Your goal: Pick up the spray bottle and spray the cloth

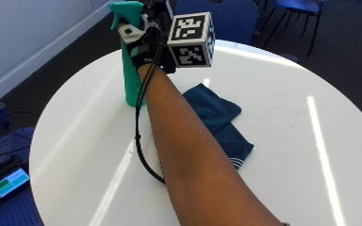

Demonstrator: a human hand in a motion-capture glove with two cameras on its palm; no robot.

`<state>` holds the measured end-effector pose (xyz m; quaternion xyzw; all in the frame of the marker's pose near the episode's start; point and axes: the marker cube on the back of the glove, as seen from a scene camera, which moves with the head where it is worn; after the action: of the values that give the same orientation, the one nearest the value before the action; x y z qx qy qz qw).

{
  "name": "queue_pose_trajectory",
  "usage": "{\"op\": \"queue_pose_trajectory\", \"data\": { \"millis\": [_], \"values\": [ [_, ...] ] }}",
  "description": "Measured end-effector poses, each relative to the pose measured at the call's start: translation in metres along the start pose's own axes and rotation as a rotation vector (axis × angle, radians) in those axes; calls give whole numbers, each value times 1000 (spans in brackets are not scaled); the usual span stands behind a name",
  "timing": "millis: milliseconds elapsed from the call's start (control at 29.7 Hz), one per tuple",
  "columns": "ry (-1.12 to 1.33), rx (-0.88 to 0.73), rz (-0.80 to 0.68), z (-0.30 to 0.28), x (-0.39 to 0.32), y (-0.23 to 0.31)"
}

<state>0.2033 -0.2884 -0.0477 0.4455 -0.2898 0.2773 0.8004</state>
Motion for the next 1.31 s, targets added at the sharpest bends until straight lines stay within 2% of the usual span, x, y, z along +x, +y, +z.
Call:
{"op": "queue_pose_trajectory", "data": {
  "millis": [337,775,1314],
  "values": [
    [20,-10,-78,2,-30,-10],
    [33,-31,-29,6,-27,1],
    [97,-169,43,10,-4,19]
  ]
}}
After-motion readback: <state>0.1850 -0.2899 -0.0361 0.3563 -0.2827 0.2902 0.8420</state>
